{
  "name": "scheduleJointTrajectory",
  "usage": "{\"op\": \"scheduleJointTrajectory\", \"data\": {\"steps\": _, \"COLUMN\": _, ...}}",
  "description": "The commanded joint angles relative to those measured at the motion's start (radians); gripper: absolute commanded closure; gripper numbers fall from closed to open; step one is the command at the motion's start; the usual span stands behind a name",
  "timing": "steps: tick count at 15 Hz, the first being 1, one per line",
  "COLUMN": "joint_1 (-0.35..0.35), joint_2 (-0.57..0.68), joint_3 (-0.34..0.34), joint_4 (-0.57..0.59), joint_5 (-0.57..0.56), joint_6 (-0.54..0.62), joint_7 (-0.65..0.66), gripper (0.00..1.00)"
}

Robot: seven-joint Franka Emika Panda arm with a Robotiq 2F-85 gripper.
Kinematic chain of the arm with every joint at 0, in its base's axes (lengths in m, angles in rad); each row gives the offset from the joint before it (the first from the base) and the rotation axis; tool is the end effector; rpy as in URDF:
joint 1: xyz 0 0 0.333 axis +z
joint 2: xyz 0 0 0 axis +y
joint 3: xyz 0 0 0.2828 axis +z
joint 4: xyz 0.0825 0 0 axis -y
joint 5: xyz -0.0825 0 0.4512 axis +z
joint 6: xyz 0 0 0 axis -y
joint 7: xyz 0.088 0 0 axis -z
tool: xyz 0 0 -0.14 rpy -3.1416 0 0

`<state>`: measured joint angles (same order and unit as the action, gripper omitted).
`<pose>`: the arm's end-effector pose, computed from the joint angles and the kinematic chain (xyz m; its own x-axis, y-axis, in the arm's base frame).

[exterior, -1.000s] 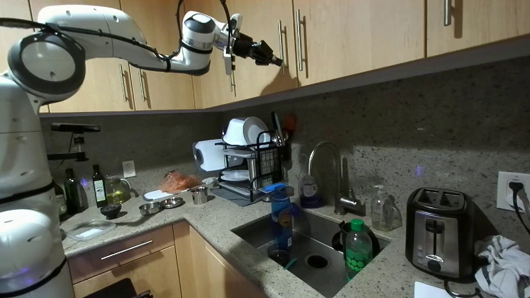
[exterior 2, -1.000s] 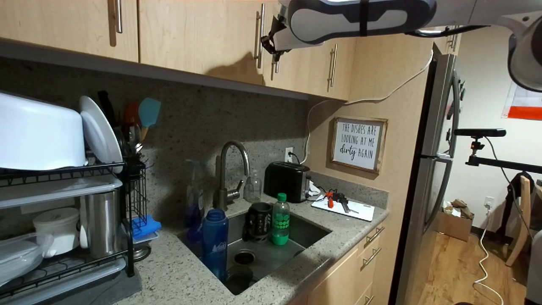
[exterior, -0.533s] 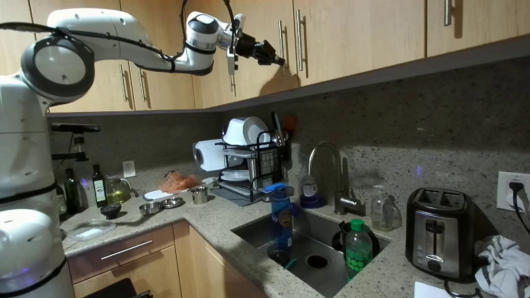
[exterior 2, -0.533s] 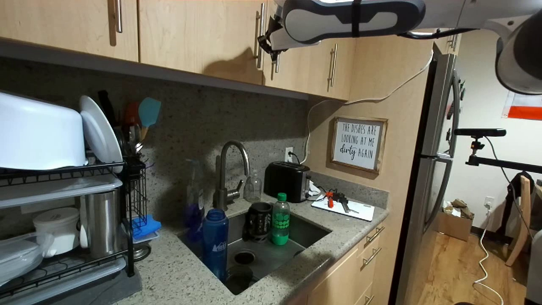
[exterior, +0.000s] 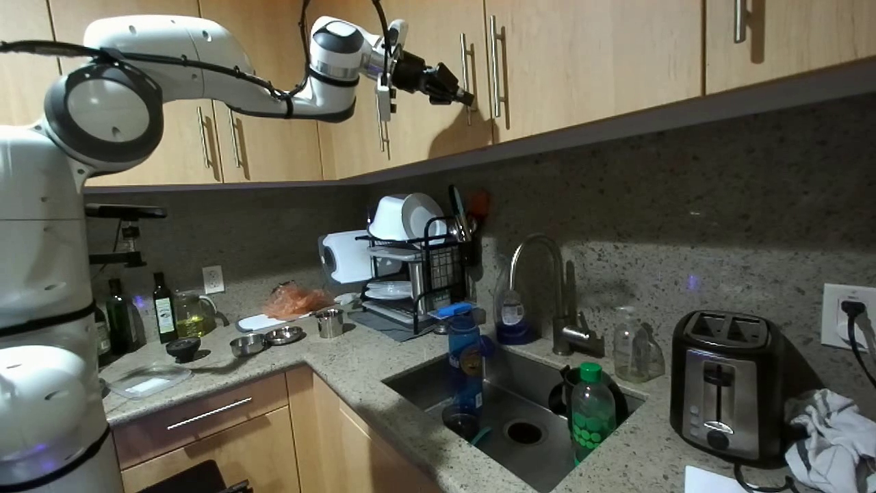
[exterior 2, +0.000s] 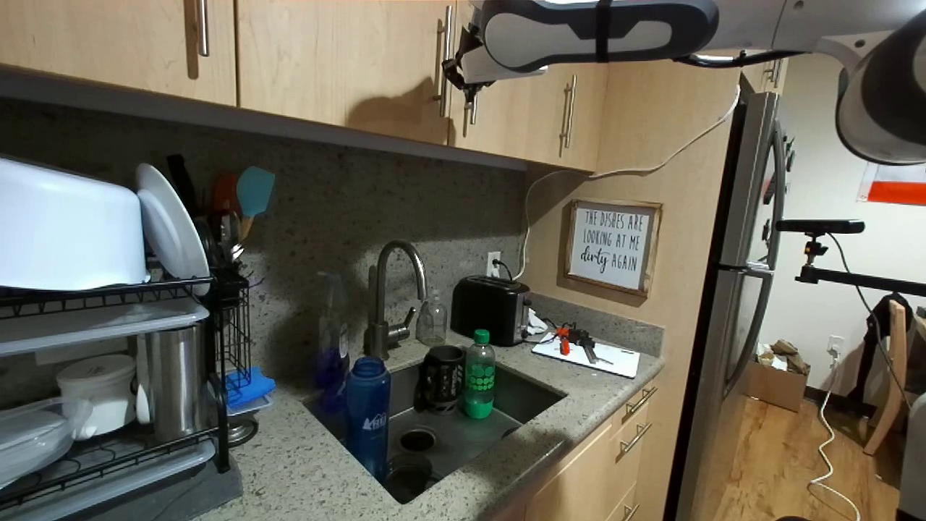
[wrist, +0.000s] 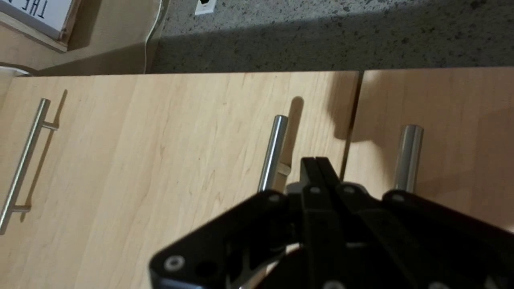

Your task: Close the top cupboard door

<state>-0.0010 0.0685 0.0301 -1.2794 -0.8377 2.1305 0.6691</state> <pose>0.6806 -0.0346 0.7756 0.4876 -0.0933 0.8680 -0.5702 -0.7870 0.2357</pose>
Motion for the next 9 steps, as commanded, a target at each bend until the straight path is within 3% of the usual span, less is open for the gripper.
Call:
{"op": "scheduleJointTrajectory", "data": {"steps": 1, "joint_1": 0.001, "joint_2": 0.008, "joint_3": 0.001, "joint_4": 0.025, "joint_5": -0.001, "joint_6": -0.022, "joint_7": -0.022, "gripper": 0.96}}
{"op": "scheduleJointTrajectory", "data": {"steps": 5, "joint_1": 0.015, "joint_2": -0.077, "joint_3": 0.010, "joint_4": -0.086, "joint_5": -0.047, "joint_6": 0.007, "joint_7": 0.016, "gripper": 0.95}}
{"op": "scheduleJointTrajectory", "data": {"steps": 9, "joint_1": 0.044, "joint_2": -0.248, "joint_3": 0.034, "joint_4": -0.295, "joint_5": -0.137, "joint_6": -0.010, "joint_7": 0.049, "gripper": 0.96}}
